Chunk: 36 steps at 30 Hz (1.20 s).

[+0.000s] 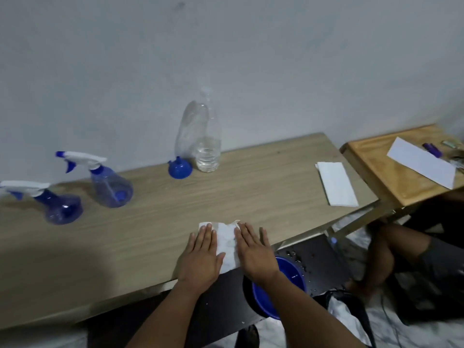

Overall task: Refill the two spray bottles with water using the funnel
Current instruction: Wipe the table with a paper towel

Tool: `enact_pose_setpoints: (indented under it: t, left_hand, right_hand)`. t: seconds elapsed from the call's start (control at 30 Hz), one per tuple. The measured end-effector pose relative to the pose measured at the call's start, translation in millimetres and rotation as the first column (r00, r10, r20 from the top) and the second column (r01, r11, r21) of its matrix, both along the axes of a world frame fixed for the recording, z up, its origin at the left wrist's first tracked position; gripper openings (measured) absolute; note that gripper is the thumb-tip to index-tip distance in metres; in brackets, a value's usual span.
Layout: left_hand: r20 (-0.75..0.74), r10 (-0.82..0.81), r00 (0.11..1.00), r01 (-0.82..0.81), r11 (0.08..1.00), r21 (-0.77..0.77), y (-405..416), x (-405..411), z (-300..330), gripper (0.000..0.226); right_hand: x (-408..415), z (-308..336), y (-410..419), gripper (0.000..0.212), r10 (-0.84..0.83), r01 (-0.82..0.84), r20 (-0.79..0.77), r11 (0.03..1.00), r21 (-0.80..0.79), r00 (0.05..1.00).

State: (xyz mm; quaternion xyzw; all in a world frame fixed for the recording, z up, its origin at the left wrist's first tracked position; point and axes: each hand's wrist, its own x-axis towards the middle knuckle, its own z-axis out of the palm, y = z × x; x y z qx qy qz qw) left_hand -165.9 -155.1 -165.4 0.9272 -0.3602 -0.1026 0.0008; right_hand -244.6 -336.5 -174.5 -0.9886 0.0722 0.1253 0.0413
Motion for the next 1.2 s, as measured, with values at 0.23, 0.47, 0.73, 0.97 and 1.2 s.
enact_pose_setpoints:
  t: [0.23,0.47,0.73,0.97,1.2]
  left_hand:
    - [-0.022,-0.025,0.999,0.025,1.000,0.008,-113.4,-0.2,0.7,0.073]
    - [0.026,0.011,1.000,-0.012,0.999,0.038,-165.4,54.5,-4.9,0.069]
    - [-0.022,0.134,0.991,-0.133,0.990,0.041,-214.5,136.7,4.7,0.064]
    - [-0.050,0.046,0.998,-0.046,0.999,-0.011,-204.3,150.3,10.7,0.063]
    - [-0.046,0.022,0.999,-0.022,1.000,0.004,-178.7,112.2,2.4,0.066]
  right_hand:
    - [-5.4,-3.7,-101.6,0.058,-0.101,0.100,0.054,0.994,0.033,0.993]
    - [59.0,16.6,-153.3,0.073,-0.108,0.111,-0.029,0.986,0.127,0.994]
    - [157.5,26.0,-190.9,0.084,-0.103,0.120,-0.096,0.974,0.192,0.990]
    - [189.4,34.6,-199.9,0.057,-0.131,0.150,-0.084,0.942,0.301,0.988]
    - [124.1,14.1,-149.1,0.067,-0.110,0.106,0.011,0.976,0.191,0.994]
